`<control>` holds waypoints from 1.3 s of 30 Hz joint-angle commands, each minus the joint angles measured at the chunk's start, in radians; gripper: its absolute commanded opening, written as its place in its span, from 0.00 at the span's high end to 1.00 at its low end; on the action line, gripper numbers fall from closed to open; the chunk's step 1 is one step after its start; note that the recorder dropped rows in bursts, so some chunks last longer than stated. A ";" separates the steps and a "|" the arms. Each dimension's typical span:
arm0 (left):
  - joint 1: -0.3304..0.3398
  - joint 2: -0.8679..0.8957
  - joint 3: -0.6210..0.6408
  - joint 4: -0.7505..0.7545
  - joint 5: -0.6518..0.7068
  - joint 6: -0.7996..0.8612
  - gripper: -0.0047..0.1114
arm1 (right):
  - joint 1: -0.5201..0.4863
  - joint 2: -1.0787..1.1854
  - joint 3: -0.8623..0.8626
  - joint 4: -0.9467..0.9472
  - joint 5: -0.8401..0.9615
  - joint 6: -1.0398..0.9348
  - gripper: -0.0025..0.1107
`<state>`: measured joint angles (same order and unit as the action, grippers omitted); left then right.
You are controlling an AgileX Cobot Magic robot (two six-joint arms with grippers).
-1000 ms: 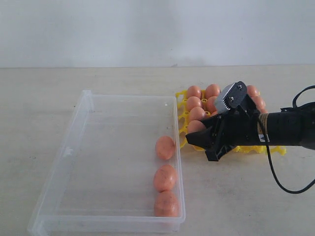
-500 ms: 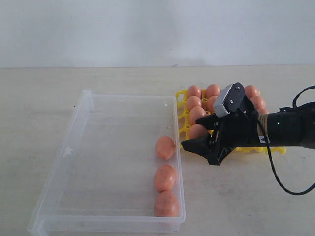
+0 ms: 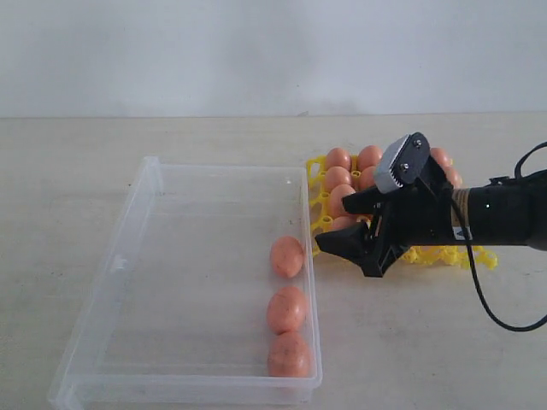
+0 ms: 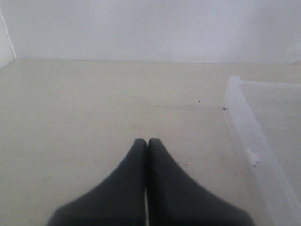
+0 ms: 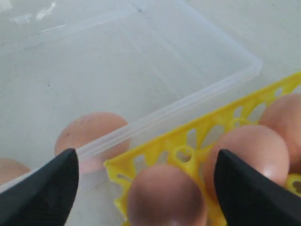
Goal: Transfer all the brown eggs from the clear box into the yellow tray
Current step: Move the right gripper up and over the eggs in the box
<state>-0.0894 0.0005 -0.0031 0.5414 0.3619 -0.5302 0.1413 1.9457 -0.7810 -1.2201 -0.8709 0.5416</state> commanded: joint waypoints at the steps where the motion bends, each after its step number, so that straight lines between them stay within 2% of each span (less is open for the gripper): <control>1: -0.002 -0.001 0.003 0.004 -0.003 0.000 1.00 | -0.002 -0.069 0.000 0.016 -0.010 0.006 0.31; 6: -0.002 -0.001 0.003 0.004 -0.003 0.000 1.00 | -0.002 -0.136 0.000 0.035 -0.024 0.006 0.32; 8: -0.002 -0.001 0.003 0.004 -0.003 0.000 1.00 | -0.002 -0.165 0.000 0.033 -0.056 0.032 0.37; 10: -0.002 -0.001 0.003 0.004 -0.003 0.000 1.00 | 0.008 -0.195 0.000 0.033 -0.116 0.095 0.54; 11: -0.002 -0.001 0.003 0.004 -0.003 0.000 1.00 | 0.022 -0.209 0.000 0.033 -0.135 0.113 0.66; 13: -0.002 -0.001 0.003 0.004 -0.003 0.000 1.00 | 0.072 -0.246 0.000 0.033 -0.149 0.116 0.97; 17: -0.002 -0.001 0.003 0.004 -0.003 0.000 1.00 | 0.219 -0.298 -0.055 0.050 -0.060 0.087 0.97; 19: -0.002 -0.001 0.003 0.004 -0.003 0.000 1.00 | 0.326 -0.308 -0.121 0.079 0.137 0.075 0.97; 20: -0.002 -0.001 0.003 0.004 -0.003 0.000 1.00 | 0.392 -0.306 -0.166 0.105 0.328 0.074 0.97; 22: -0.002 -0.001 0.003 0.004 -0.003 0.000 1.00 | 0.535 -0.295 -0.294 0.234 0.892 0.042 0.98; 24: -0.002 -0.001 0.003 0.004 -0.003 0.000 1.00 | 0.632 -0.245 -0.449 0.243 1.421 0.013 0.98; 26: -0.002 -0.001 0.003 0.004 -0.003 0.000 1.00 | 0.670 -0.194 -0.560 0.239 1.731 0.022 0.98; 27: -0.002 -0.001 0.003 0.004 -0.003 0.000 1.00 | 0.676 -0.179 -0.608 0.244 1.830 0.013 0.98; 30: -0.002 -0.001 0.003 0.004 -0.003 0.000 1.00 | 0.678 -0.172 -0.728 0.391 1.927 -0.096 0.98; 31: -0.002 -0.001 0.003 0.004 -0.003 0.000 1.00 | 0.676 -0.177 -0.768 0.482 1.940 -0.159 0.98; 35: -0.002 -0.001 0.003 0.004 -0.003 0.000 1.00 | 0.666 -0.178 -0.945 1.041 2.085 -0.507 0.98; 37: -0.002 -0.001 0.003 0.004 -0.003 0.000 1.00 | 0.668 -0.176 -0.978 1.203 2.092 -0.598 0.98; 39: -0.002 -0.001 0.003 0.004 -0.003 0.000 1.00 | 0.670 -0.176 -0.982 1.305 2.092 -0.606 0.98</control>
<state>-0.0894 0.0005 -0.0031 0.5414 0.3619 -0.5302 0.8084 1.7762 -1.7427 -0.0848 1.1933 0.0075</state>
